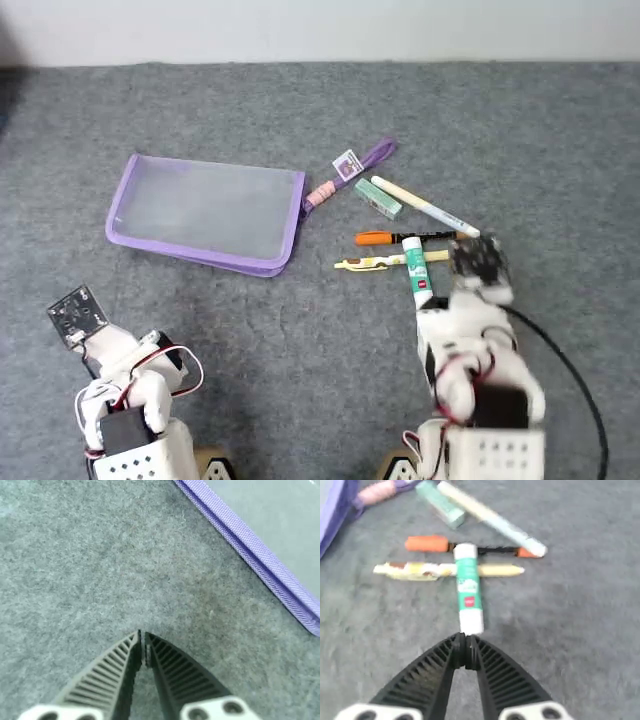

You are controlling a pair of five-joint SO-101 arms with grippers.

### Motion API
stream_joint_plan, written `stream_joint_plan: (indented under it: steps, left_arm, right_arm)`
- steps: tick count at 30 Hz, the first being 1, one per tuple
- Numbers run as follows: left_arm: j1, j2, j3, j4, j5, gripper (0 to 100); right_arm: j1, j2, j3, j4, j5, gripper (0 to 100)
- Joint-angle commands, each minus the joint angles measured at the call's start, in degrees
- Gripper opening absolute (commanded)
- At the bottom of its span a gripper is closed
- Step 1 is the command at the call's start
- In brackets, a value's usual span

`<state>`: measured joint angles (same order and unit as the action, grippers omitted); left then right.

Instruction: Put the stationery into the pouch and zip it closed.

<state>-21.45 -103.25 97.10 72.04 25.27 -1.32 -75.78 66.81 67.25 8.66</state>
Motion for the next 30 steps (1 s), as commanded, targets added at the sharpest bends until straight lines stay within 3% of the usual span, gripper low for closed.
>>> stream_joint_plan:
  steps: [1, 6, 10, 22, 25, 30]
  left_arm:
    - [-0.44, -0.44, -0.57, 0.18, 0.44, 1]
    - [-0.44, -0.44, -0.57, 0.18, 0.44, 1]
    - [-0.44, -0.44, -0.57, 0.18, 0.44, 1]
    - [-0.44, -0.44, -0.57, 0.18, 0.44, 1]
    - [-0.44, -0.44, -0.57, 0.18, 0.44, 1]
    - [-0.44, -0.44, -0.57, 0.18, 0.44, 1]
  right_arm:
    - [-2.68, 19.47, -13.63, -1.01, 5.89, 0.8]
    - [-2.59, 41.89, -29.27, -1.98, 13.45, 0.9]
    - [-3.03, 55.08, -42.11, -1.71, 24.0, 0.9]
    - [-10.86, 82.68, -68.48, -2.07, 40.53, 1.3]
    - [-12.88, 88.57, -73.05, -2.15, 44.75, 8.0]
    - [-14.73, 99.21, -83.87, -2.15, 45.01, 22.8]
